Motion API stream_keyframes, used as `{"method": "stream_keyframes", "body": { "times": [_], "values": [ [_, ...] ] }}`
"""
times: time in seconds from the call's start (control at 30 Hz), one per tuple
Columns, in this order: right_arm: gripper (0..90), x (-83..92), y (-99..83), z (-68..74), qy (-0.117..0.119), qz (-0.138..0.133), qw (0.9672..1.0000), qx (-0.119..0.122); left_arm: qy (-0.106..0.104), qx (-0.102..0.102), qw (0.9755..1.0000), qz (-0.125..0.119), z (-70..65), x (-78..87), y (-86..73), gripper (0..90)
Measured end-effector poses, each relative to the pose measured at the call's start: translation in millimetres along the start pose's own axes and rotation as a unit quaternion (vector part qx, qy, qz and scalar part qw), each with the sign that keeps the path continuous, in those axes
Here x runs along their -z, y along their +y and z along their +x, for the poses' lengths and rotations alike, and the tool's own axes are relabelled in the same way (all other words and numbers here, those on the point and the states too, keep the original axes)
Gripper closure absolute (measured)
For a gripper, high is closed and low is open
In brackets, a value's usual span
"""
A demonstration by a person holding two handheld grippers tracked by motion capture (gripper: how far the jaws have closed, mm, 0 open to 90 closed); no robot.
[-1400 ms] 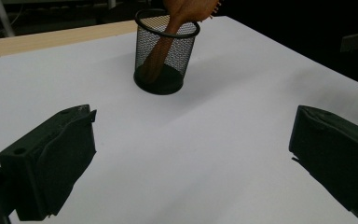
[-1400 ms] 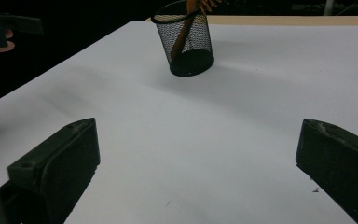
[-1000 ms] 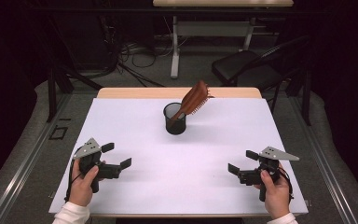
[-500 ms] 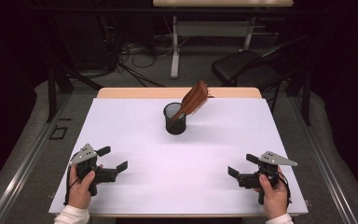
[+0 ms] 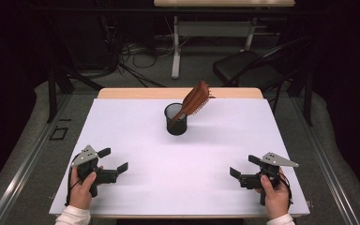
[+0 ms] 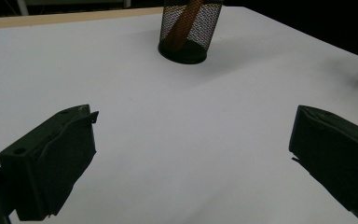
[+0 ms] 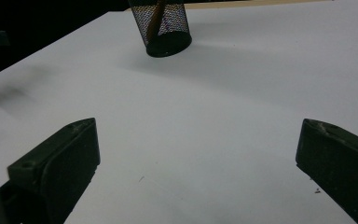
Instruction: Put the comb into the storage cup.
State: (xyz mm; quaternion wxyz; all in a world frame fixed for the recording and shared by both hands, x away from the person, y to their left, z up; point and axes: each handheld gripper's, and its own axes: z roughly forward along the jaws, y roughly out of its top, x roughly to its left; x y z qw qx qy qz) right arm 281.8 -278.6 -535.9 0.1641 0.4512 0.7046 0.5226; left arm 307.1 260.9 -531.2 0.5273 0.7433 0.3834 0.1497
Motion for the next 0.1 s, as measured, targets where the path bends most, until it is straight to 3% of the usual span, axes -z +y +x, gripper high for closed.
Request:
{"method": "stream_keyframes", "body": {
  "times": [0.1],
  "values": [
    [0.0,1.3,0.6,-0.4,-0.001,-0.003,1.0000,0.000,0.000,0.000,1.0000,-0.002,0.0,0.2,0.4,0.5]
  ]
}}
